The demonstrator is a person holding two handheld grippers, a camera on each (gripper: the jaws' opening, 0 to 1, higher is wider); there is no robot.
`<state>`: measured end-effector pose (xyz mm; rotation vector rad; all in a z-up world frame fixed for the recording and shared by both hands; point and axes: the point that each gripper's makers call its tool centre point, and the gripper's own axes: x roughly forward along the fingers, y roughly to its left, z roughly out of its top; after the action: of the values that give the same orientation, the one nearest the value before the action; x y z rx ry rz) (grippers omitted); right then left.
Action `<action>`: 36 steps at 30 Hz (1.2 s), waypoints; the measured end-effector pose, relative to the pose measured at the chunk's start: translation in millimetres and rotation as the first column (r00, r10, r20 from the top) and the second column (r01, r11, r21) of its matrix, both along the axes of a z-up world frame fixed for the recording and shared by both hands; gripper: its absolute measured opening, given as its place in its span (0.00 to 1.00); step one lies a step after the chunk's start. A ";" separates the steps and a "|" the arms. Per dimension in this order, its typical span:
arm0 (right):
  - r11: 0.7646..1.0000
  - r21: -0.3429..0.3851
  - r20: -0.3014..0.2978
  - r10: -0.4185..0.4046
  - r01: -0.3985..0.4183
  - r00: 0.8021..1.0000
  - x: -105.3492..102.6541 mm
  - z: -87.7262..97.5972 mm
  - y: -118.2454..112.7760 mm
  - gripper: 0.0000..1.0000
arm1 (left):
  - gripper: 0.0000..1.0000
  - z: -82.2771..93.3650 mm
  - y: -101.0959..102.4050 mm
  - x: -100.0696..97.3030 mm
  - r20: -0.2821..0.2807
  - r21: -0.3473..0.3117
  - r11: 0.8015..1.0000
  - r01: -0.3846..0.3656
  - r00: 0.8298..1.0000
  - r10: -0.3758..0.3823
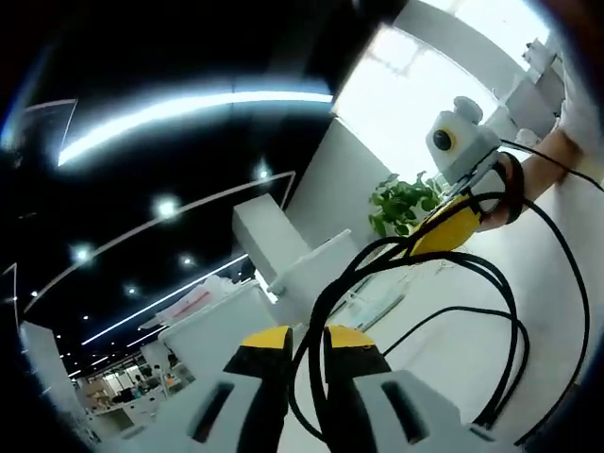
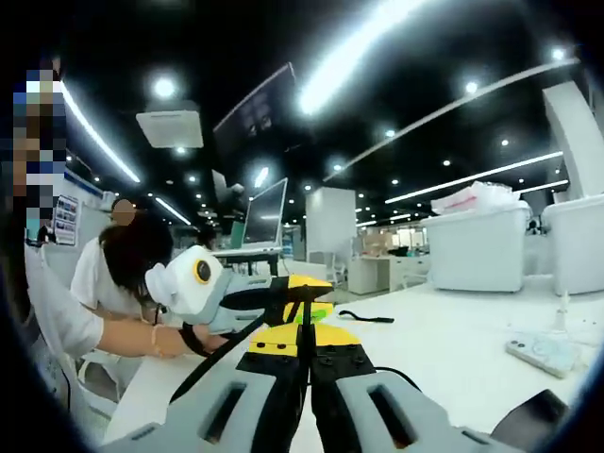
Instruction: Coil the Type-C to USB data cable on the desktop and secure it with Velcro straps.
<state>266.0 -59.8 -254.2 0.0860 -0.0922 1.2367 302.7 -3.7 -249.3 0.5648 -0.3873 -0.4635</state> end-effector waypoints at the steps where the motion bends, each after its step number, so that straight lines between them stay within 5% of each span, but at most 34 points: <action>1: 1.000 -0.001 0.000 -0.003 0.003 1.000 0.8 -0.3 0.0 0.02 | 0.12 0.2 -0.4 -0.6 0.006 0.011 1.000 0.000 1.000 0.000; 6: 0.999 0.008 0.019 -0.047 0.047 0.999 8.7 -1.3 -2.8 0.03 | 0.05 -9.1 -4.8 -0.1 -0.013 0.088 0.996 -0.007 1.000 0.008; 14: 0.980 0.160 -0.211 -0.084 0.119 0.974 39.0 -0.6 -21.8 0.16 | 0.05 -18.3 6.4 10.7 -0.101 0.027 0.999 -0.028 0.994 0.030; 19: 0.964 0.157 -0.207 -0.182 0.216 0.961 60.7 -2.1 -38.6 0.22 | 0.05 -17.5 12.0 12.4 -0.114 0.000 0.999 -0.041 0.993 0.041; 22: 0.952 0.103 -0.166 -0.270 0.289 0.948 72.6 -7.8 -49.2 0.25 | 0.05 -17.4 13.8 12.8 -0.119 -0.007 0.999 -0.045 0.992 0.044; 27: 0.952 0.011 -0.128 -0.303 0.307 0.944 80.2 -19.5 -50.2 0.31 | 0.05 -14.0 14.6 11.0 -0.110 -0.009 0.999 -0.044 0.993 0.043; 32: 0.948 -0.143 -0.170 -0.306 0.284 0.937 80.5 -52.3 -44.2 0.32 | 0.05 -7.4 18.3 8.2 -0.093 -0.018 0.999 -0.050 0.994 0.049; 36: 0.922 -0.283 -0.154 -0.316 0.264 0.936 80.1 -82.3 -39.9 0.31 | 0.05 0.9 21.7 4.3 -0.069 -0.035 0.998 -0.053 0.996 0.051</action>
<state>346.1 -99.7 -336.5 -0.0328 0.2234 0.9261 307.0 17.9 -248.4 0.5213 -0.3149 -0.4239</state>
